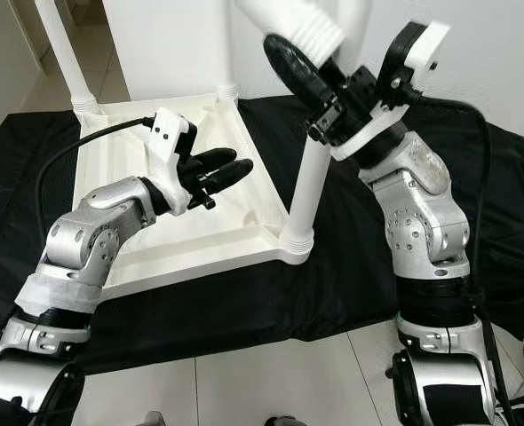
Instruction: Building children table
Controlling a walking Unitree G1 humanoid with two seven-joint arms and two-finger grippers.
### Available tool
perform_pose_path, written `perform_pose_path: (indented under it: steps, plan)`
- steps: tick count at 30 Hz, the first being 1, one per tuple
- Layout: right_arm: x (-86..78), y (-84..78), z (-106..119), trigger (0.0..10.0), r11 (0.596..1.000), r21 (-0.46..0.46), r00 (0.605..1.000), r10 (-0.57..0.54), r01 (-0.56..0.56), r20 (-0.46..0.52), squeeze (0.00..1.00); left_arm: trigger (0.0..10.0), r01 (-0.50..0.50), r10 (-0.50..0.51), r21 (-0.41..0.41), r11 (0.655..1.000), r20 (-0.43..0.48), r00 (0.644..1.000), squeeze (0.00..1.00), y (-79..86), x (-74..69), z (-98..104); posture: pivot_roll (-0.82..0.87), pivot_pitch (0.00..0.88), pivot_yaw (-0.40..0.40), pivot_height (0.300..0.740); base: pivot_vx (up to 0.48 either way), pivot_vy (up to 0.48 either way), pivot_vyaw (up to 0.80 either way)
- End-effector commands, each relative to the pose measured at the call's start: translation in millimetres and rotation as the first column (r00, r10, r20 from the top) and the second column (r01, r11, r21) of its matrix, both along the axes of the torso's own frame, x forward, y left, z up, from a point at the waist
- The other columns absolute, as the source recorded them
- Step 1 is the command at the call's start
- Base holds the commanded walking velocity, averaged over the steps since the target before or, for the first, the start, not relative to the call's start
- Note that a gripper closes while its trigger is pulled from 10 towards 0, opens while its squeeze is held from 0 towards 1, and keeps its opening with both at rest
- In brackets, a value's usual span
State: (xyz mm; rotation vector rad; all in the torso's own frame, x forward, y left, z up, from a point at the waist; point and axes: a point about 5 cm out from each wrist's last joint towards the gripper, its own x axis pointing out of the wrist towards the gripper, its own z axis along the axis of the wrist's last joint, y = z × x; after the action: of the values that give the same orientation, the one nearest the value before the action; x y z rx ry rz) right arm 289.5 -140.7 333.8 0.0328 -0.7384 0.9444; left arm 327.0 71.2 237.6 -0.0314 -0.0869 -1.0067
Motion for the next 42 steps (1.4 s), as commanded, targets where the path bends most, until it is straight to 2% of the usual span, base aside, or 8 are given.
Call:
perform_pose_path:
  steps: [1,8,19,26,35,38,39,42]
  plan:
    - [-1.6,7.0,-9.5,10.0,1.0,-0.018,0.999,0.024,-0.025,-0.021,0.0,10.0,0.004,-0.004,0.009,1.0,-0.001,1.0,0.0,-3.8,-2.4,-1.0,0.07,0.028,-0.027,0.74,0.0,0.0,0.0]
    - [-8.5,30.4,-49.5,10.0,0.984,-0.136,0.989,0.102,-0.116,-0.103,0.0,10.0,0.024,-0.024,0.007,1.0,-0.004,1.0,0.0,-8.4,-5.0,-2.9,0.08,0.024,-0.038,0.74,0.0,0.0,0.0]
    - [-8.6,19.3,-97.7,10.0,0.989,-0.138,0.964,0.015,-0.054,-0.265,0.0,10.0,-0.017,0.017,-0.002,1.0,-0.021,1.0,0.0,-4.0,-5.2,-7.5,0.08,0.023,-0.045,0.74,0.0,0.0,0.0]
    - [-10.5,16.3,-109.0,10.0,0.996,-0.093,0.955,-0.032,0.004,-0.296,0.0,10.0,-0.05,0.048,-0.022,0.999,-0.055,0.997,0.0,1.6,1.4,-10.0,0.08,0.021,-0.042,0.74,0.0,0.0,0.0]
    - [-3.7,6.2,-93.5,10.0,0.978,0.193,0.942,-0.012,0.081,-0.335,0.0,10.0,-0.166,0.174,0.064,0.984,-0.145,0.974,0.0,23.5,11.2,-34.6,0.07,0.037,-0.04,0.74,0.0,0.0,0.0]
    - [-4.0,7.2,-96.4,10.0,0.978,0.19,0.939,-0.015,0.085,-0.344,0.0,10.0,-0.201,0.207,0.049,0.978,-0.195,0.959,0.11,33.1,14.2,-37.4,0.08,0.048,-0.044,0.74,0.0,0.0,0.0]
    - [-4.7,9.7,-100.6,10.0,0.981,0.175,0.935,-0.017,0.084,-0.353,0.0,10.0,-0.215,0.212,0.014,0.977,-0.225,0.951,1.0,39.3,15.6,-35.0,0.09,0.053,-0.047,0.74,0.0,0.0,0.0]
    - [-6.0,13.4,-107.3,10.0,0.985,0.153,0.929,-0.016,0.078,-0.369,0.0,10.0,-0.227,0.207,-0.05,0.973,-0.258,0.944,1.0,47.2,16.7,-28.0,0.09,0.057,-0.049,0.74,0.0,0.0,0.0]
